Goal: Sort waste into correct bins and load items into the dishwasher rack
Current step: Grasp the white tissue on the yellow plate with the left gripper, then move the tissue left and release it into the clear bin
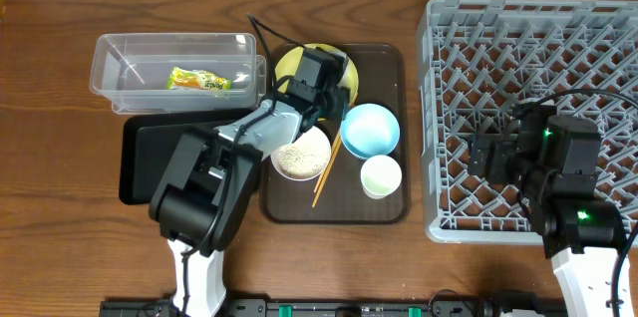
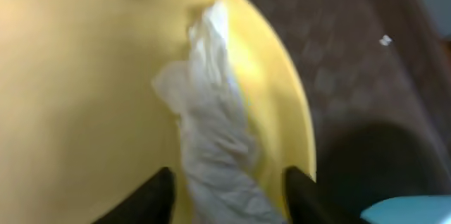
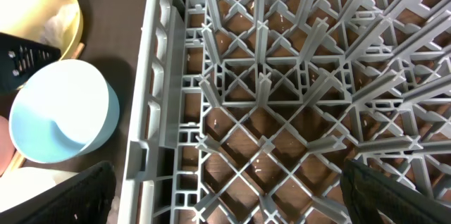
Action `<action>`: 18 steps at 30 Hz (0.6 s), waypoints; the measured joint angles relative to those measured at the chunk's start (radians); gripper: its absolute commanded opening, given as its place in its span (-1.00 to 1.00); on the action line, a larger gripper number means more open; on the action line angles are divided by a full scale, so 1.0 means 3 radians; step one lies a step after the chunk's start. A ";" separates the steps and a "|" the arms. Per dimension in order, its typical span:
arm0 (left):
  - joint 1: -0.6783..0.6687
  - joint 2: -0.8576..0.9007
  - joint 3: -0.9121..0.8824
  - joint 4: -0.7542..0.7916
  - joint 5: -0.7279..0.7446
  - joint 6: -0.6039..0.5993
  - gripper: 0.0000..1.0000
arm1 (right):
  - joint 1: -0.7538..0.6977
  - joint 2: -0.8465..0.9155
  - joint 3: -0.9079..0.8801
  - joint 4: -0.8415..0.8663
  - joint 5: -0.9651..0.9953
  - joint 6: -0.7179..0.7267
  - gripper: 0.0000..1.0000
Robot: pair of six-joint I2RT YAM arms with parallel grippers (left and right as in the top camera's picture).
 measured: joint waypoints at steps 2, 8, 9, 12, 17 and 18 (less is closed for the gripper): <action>0.0000 0.0009 0.0000 -0.0009 -0.0045 -0.0017 -0.65 | 0.0000 0.0000 0.0000 0.0000 0.0000 0.0000 0.99; 0.0000 0.0008 0.0000 -0.0069 -0.0102 0.0009 -0.85 | 0.0000 0.0000 0.0000 0.0000 -0.0001 0.0000 0.98; 0.0001 0.0003 0.0000 -0.0080 -0.0112 0.0009 -0.85 | 0.0000 0.0000 0.0000 0.0000 0.0000 0.0000 0.97; 0.0015 -0.0076 0.0000 -0.0126 -0.0122 0.0009 -0.85 | 0.0000 0.0000 0.0000 0.0000 0.0000 0.0000 0.99; 0.0168 -0.0585 0.0000 -0.0315 -0.0155 -0.0022 -0.86 | 0.0000 0.0000 0.0000 0.0000 0.0000 0.0000 0.99; 0.0216 -0.0690 0.0000 -0.0347 -0.0174 -0.0045 -0.87 | 0.0000 0.0000 0.0000 0.0000 0.0000 0.0000 0.99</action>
